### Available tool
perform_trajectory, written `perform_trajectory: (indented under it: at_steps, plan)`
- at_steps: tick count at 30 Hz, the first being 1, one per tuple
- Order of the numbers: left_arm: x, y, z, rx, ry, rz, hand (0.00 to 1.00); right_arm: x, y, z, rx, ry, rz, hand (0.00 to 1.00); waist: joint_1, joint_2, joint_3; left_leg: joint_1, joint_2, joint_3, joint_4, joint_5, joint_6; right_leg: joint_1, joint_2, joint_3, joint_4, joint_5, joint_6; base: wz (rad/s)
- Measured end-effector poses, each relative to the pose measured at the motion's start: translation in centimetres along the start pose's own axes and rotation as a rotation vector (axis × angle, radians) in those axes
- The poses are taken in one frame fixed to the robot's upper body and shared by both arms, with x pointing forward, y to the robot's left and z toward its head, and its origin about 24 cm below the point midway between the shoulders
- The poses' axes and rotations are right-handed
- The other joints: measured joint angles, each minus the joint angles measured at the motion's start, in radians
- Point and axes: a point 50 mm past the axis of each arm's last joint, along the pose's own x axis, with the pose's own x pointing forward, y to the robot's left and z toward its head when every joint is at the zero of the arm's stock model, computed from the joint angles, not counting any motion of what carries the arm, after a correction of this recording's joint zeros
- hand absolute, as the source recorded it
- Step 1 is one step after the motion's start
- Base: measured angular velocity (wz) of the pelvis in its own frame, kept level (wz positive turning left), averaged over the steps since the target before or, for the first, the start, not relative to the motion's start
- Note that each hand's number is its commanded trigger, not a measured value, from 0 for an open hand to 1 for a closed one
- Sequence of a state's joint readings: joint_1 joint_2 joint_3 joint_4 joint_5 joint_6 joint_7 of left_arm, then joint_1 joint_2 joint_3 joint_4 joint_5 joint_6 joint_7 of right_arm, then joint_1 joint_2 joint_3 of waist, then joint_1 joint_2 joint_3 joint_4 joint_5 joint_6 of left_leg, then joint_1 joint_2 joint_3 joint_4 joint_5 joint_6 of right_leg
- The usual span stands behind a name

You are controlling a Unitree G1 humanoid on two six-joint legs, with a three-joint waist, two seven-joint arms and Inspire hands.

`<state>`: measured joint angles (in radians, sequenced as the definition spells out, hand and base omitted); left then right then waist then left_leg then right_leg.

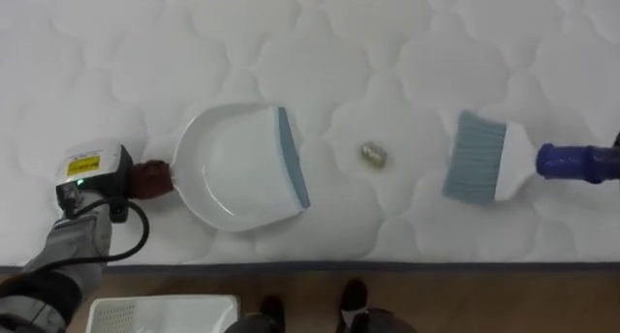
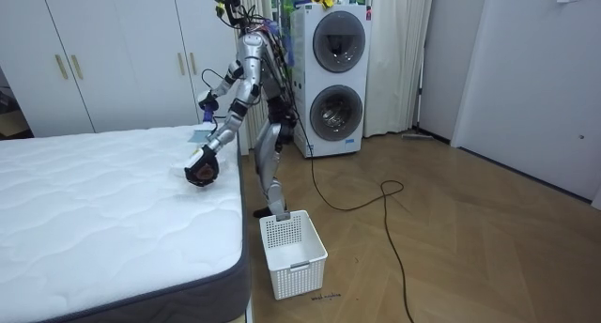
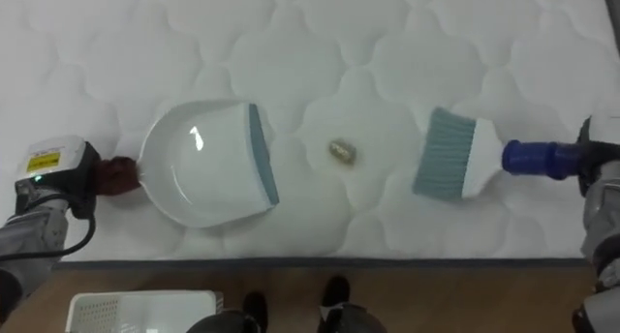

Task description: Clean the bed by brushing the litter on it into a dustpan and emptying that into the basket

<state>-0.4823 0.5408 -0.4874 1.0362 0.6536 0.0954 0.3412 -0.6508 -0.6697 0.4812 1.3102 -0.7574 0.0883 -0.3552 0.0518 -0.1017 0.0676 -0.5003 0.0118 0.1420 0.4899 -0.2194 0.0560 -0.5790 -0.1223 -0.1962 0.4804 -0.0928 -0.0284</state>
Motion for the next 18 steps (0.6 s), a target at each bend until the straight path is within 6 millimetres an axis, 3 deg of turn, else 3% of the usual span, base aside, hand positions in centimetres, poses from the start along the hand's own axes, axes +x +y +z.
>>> perform_trajectory:
  at_steps: [9, 18]
  plan:
    - [0.1, 0.4, 0.4, 0.030, -0.024, 0.016, 1.00, 0.9, -3.1, 2.0, -0.213, -0.118, -0.117, 1.00, 0.009, -0.007, 0.0013, 0.008, 0.013, 0.014, -0.005, -0.001, -0.001, 0.011, 0.019, -0.001, -0.020, 0.017, -0.006, -0.04]
    - [0.1, 0.5, 0.2, 0.048, -0.026, 0.020, 1.00, 0.9, -3.5, 2.6, -0.247, -0.137, -0.139, 1.00, 0.007, -0.007, 0.0034, 0.008, 0.016, 0.019, -0.013, 0.000, -0.002, 0.012, 0.019, -0.003, -0.036, 0.021, -0.007, -0.03]
